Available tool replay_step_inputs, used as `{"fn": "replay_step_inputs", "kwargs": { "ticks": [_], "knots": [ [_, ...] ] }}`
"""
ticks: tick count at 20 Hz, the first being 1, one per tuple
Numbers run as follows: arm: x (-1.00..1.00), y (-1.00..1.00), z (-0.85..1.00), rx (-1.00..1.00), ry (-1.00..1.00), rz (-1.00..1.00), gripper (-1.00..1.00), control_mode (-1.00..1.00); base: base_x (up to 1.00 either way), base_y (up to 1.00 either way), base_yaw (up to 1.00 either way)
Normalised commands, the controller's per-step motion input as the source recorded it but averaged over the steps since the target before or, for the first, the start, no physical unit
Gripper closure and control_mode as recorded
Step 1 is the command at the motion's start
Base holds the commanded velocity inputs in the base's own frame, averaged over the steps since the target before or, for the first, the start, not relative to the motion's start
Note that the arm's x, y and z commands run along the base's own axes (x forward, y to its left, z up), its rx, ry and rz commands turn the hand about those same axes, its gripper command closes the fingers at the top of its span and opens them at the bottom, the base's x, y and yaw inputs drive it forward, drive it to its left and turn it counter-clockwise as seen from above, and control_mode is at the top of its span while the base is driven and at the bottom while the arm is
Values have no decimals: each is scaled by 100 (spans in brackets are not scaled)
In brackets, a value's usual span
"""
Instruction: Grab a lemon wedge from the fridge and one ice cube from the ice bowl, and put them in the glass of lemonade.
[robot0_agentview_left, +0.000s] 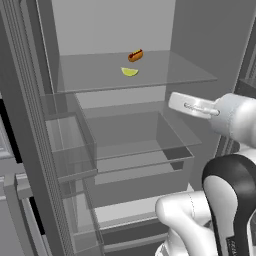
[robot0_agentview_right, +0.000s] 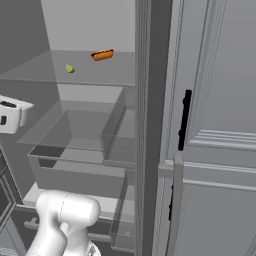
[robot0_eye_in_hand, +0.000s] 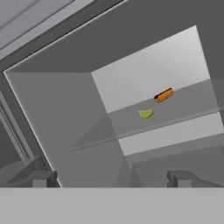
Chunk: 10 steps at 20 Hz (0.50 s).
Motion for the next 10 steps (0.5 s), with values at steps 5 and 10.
{"fn": "replay_step_inputs", "kwargs": {
  "ticks": [5,10],
  "knots": [
    [0,0,93,0,-1,0,-100,-100,0,0,0],
    [14,-10,62,-8,12,0,-100,-100,0,0,0]
  ]
}}
